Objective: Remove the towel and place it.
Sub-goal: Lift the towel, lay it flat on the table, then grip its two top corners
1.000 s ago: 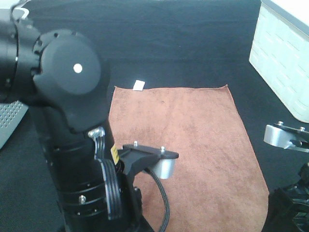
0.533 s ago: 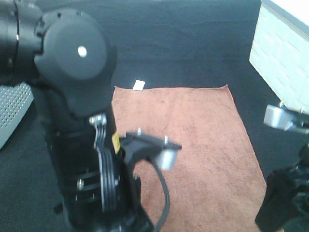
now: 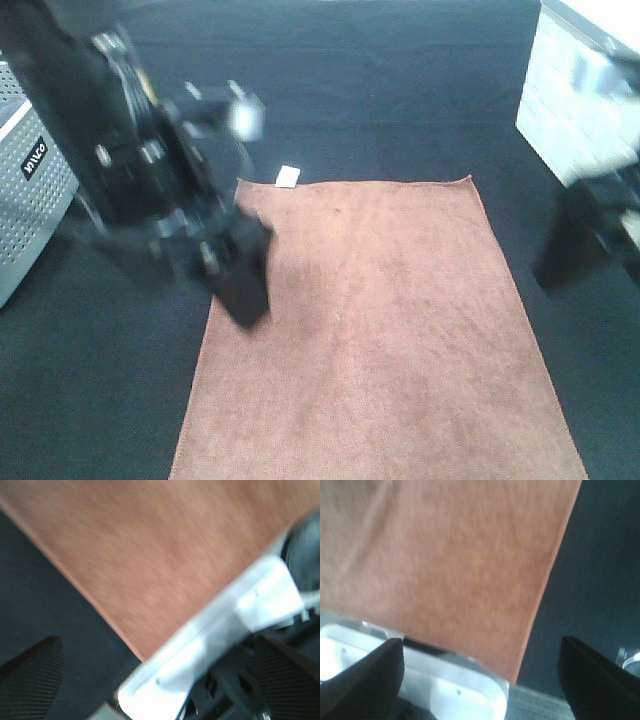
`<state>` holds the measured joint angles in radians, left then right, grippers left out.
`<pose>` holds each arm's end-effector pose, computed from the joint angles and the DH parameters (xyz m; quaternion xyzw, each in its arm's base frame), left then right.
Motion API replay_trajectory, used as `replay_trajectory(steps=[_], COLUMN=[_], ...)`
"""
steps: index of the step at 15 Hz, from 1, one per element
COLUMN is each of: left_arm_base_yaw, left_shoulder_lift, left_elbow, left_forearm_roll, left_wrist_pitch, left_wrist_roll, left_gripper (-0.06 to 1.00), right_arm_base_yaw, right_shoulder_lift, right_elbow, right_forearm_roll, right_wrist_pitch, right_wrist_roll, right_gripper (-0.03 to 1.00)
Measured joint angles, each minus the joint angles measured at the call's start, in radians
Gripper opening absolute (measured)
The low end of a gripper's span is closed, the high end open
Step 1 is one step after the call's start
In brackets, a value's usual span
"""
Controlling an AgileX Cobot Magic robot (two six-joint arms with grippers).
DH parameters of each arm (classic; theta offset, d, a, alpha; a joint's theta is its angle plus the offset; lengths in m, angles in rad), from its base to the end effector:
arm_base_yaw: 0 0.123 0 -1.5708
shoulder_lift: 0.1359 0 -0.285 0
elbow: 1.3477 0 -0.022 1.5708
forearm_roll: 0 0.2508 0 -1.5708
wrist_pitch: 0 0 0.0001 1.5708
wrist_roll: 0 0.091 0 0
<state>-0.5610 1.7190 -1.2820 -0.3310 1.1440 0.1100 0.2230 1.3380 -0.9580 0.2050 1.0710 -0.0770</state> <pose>0.2663 -0.1992 0.2448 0.2656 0.9512 -0.1571 0.0029 0.2285 0.0685 0.2679 -0.1088 0.9842 0.1016 0.0956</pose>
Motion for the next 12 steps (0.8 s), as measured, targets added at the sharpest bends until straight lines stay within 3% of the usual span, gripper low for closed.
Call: replay_trajectory(steps=[5, 8, 12], left_arm_base_yaw=[0.184, 0.286, 0.303], left_shoulder_lift=[0.01, 0.062, 0.087], left_elbow=[-0.03, -0.087, -0.129], left_forearm_roll=[0.007, 0.01, 0.02], left_wrist_pitch=[-0.047, -0.096, -0.208], left_wrist_roll=[0.001, 0.008, 0.079], left_gripper=[0.96, 0.96, 0.96], right_arm_base_yaw=[0.0, -0.016, -0.147], right_shoulder_lift=[0.11, 0.314, 0.587], right_elbow=[-0.206, -0.413, -0.687], right_forearm_roll=[-0.024, -0.017, 0.057], right_wrist_pitch=[-0.027, 0.05, 0.101], right_wrist_roll=[0.025, -0.006, -0.044], right_gripper=[0.8, 0.8, 0.8])
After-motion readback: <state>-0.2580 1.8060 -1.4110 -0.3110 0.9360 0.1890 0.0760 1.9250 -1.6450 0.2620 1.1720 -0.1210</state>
